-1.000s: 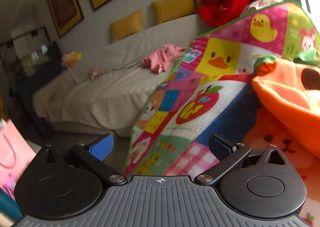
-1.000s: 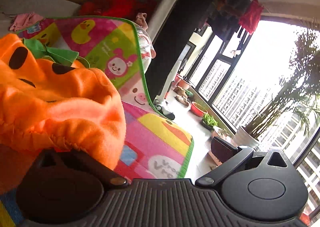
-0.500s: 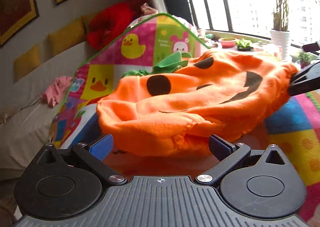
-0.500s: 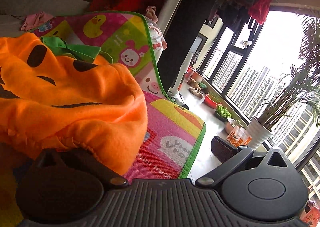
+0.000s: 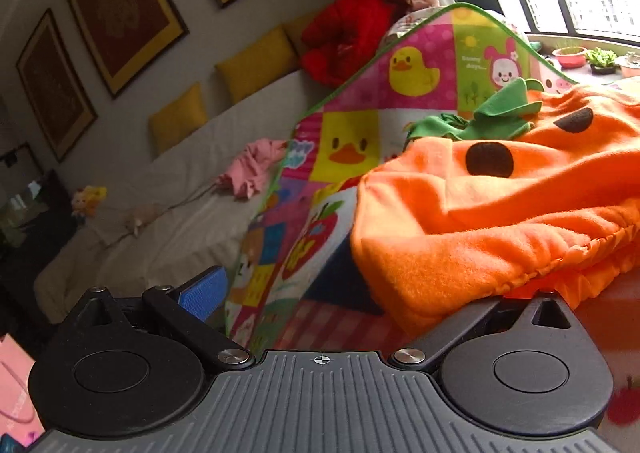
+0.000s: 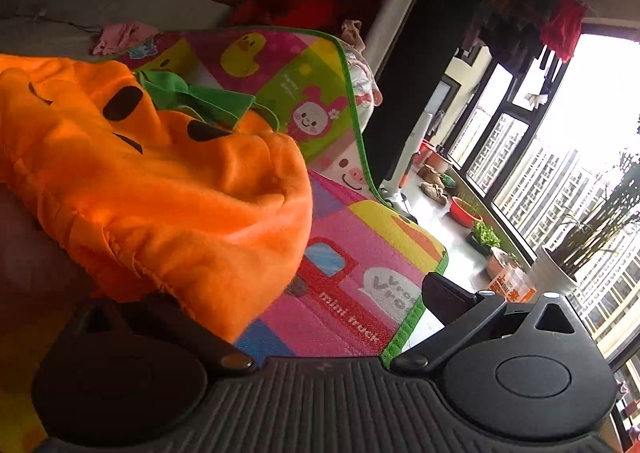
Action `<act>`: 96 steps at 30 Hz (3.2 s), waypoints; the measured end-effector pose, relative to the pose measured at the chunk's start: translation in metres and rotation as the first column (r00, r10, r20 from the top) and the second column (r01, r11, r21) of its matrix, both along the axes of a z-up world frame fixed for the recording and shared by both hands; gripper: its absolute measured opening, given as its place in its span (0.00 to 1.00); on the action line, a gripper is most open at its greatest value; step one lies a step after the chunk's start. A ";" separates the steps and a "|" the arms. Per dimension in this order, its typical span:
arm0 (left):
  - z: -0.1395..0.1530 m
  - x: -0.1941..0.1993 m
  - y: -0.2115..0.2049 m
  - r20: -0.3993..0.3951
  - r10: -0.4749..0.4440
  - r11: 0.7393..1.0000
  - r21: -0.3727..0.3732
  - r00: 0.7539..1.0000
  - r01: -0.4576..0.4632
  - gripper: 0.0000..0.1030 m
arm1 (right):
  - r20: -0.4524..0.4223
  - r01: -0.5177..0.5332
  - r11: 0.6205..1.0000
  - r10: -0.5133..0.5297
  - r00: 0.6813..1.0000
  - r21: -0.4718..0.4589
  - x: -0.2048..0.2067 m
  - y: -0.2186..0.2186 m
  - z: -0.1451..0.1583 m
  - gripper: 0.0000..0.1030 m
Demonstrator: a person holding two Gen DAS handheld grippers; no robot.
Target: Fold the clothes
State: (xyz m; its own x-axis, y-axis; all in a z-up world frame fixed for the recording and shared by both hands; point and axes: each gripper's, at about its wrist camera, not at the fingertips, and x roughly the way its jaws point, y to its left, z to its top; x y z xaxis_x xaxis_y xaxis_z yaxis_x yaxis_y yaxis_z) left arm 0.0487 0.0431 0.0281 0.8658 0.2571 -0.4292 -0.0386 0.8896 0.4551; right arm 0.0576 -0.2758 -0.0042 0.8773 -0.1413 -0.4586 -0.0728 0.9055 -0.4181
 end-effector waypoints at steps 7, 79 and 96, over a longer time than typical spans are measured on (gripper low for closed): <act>-0.019 -0.039 0.001 -0.087 -0.075 0.994 -0.090 0.993 0.067 1.00 | -0.044 -0.037 0.998 0.040 0.998 0.057 -0.033 0.000 0.002 1.00; -0.061 0.046 0.018 -0.155 -0.389 0.632 -0.762 0.908 0.141 1.00 | -0.431 -0.024 0.953 0.159 0.888 0.302 0.133 0.054 -0.022 1.00; -0.056 0.049 0.016 -0.191 -0.408 0.679 -0.718 0.893 0.156 1.00 | -0.289 -0.309 0.931 0.355 0.889 0.192 0.148 0.119 0.002 1.00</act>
